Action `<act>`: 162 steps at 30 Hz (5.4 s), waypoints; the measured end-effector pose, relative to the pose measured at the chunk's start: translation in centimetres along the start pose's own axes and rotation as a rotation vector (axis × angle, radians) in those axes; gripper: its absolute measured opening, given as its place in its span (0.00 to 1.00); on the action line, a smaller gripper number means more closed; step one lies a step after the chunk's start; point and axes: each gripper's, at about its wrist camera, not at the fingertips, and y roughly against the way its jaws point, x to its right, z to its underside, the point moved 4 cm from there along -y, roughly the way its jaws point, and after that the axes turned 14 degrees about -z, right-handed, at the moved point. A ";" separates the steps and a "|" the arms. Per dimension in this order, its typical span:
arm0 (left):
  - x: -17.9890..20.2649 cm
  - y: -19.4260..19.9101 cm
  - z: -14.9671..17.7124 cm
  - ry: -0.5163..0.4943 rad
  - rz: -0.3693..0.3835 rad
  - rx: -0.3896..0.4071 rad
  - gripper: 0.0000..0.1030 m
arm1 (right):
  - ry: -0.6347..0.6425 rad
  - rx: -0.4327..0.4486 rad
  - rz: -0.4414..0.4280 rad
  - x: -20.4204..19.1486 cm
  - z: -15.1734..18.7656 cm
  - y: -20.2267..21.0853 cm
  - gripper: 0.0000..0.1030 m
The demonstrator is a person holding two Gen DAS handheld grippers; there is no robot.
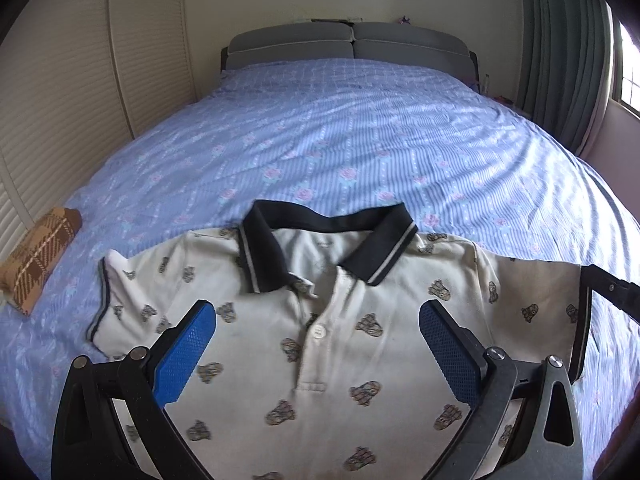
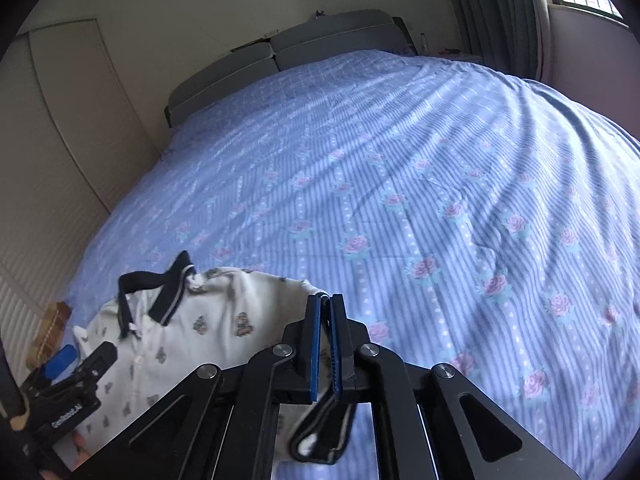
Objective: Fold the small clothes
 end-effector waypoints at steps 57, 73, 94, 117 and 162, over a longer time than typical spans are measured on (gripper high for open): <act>-11.2 -1.0 6.1 0.023 -0.043 -0.101 1.00 | 0.275 -0.280 0.117 -12.5 14.1 -6.4 0.04; -21.3 -5.4 2.7 0.113 -0.020 -0.058 0.88 | 0.235 -0.084 0.007 -22.0 10.4 -6.6 0.49; -26.1 -19.8 1.1 0.193 0.382 -0.184 0.24 | 0.170 -0.085 -0.032 -30.2 11.8 -15.1 0.49; -16.0 -4.8 -1.9 -0.025 0.288 -0.048 0.06 | 0.103 -0.011 0.033 -23.5 9.2 -6.8 0.49; -19.0 -7.1 9.6 -0.088 0.092 -0.148 0.56 | 0.031 -0.082 0.066 -17.7 12.3 -3.3 0.49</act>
